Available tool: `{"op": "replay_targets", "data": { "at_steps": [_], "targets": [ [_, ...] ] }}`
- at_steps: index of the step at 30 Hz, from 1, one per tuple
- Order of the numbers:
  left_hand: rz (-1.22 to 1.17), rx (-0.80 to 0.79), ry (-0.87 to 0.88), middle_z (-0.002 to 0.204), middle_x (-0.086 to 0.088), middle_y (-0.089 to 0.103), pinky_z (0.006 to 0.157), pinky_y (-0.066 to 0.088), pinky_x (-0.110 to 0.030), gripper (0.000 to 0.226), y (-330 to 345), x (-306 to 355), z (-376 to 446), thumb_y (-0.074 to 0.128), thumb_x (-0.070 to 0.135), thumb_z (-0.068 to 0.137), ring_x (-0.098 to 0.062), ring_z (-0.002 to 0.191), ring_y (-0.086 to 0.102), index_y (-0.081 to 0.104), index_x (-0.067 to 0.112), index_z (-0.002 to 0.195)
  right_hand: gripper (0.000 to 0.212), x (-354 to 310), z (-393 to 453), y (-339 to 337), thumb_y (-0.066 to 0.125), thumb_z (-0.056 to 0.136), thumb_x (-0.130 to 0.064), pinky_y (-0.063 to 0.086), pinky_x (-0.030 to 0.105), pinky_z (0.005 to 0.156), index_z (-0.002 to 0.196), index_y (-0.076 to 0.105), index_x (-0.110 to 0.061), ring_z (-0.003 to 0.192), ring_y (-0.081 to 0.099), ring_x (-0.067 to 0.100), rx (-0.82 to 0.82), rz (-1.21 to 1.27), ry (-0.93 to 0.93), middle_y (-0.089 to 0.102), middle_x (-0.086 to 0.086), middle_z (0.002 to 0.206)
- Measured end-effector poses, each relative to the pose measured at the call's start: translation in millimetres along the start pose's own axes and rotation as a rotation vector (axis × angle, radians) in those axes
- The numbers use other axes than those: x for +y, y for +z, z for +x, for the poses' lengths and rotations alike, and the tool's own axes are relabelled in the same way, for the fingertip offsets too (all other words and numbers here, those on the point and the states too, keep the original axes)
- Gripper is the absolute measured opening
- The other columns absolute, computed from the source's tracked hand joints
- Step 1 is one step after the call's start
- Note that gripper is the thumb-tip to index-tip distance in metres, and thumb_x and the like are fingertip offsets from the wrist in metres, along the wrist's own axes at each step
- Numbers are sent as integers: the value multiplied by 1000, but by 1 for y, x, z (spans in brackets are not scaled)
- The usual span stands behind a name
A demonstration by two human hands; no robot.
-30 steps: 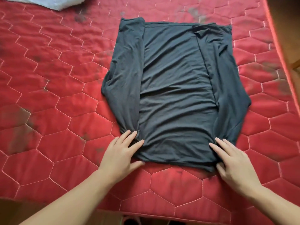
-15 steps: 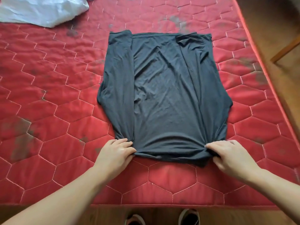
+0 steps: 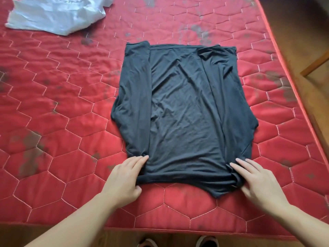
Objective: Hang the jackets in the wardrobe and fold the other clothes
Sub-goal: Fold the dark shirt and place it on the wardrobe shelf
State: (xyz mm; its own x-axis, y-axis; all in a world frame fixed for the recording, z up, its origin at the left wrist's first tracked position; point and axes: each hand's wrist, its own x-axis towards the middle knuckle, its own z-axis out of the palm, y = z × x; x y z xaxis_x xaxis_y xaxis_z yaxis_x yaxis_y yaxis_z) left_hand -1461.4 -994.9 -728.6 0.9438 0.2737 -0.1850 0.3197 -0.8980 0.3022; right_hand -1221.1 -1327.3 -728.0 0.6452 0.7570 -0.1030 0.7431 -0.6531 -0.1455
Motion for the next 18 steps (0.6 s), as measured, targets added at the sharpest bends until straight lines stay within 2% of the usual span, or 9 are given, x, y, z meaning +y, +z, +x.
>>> {"op": "replay_targets", "data": {
  "at_steps": [3,5,7,9,10,12,15,16,18],
  "targets": [
    [31,72,-19,116,0,71,67,60,-36,55,7,2,11,65,17,55,-23,106,68,74,20,109,57,-7,9,4,83,56,2,51,46,82,107,75,-23,116,62,30,1,144,155,69,3,121],
    [23,145,-27,108,0,74,62,59,-34,38,13,3,11,64,15,60,-23,99,71,79,21,94,46,-12,9,6,75,69,2,46,47,95,106,75,-24,123,56,28,5,249,285,64,2,129],
    [32,173,-8,106,0,75,66,58,-34,32,13,4,8,64,16,61,-23,99,71,79,22,89,47,-19,7,3,69,73,5,39,45,105,112,72,-21,125,50,29,23,322,355,54,7,137],
    [77,173,12,107,0,73,77,54,-37,32,10,5,4,63,21,61,-23,102,69,78,25,89,50,-26,4,-3,59,78,8,36,41,107,122,64,-15,118,50,29,74,537,566,51,13,134],
    [94,159,2,108,2,72,84,50,-39,34,7,8,3,61,26,61,-23,105,66,77,27,92,47,-28,4,-4,55,82,5,39,41,103,126,60,-13,107,54,28,100,692,726,55,13,125],
    [84,129,-13,112,4,66,94,39,-43,43,2,24,5,58,38,61,-23,110,58,72,30,101,35,-35,8,-8,52,91,-13,52,44,84,125,57,-12,83,61,25,117,982,1024,63,8,103],
    [-34,69,53,120,5,61,97,40,-42,57,2,64,23,56,46,62,-21,118,53,66,31,116,41,-48,16,-13,61,85,-53,46,30,58,98,62,-14,72,63,27,61,1185,1198,65,3,87],
    [-97,63,91,122,6,60,96,43,-40,58,5,78,31,56,46,64,-20,120,53,64,30,120,42,-51,21,-14,66,82,-55,39,28,54,89,60,-14,65,57,24,56,1217,1215,60,4,78],
    [-254,42,129,127,6,59,97,46,-38,60,9,107,50,54,45,70,-17,122,52,60,28,127,28,-57,31,-18,72,84,-38,31,27,52,78,55,-17,52,43,19,54,1308,1214,48,7,65]
  ]
}}
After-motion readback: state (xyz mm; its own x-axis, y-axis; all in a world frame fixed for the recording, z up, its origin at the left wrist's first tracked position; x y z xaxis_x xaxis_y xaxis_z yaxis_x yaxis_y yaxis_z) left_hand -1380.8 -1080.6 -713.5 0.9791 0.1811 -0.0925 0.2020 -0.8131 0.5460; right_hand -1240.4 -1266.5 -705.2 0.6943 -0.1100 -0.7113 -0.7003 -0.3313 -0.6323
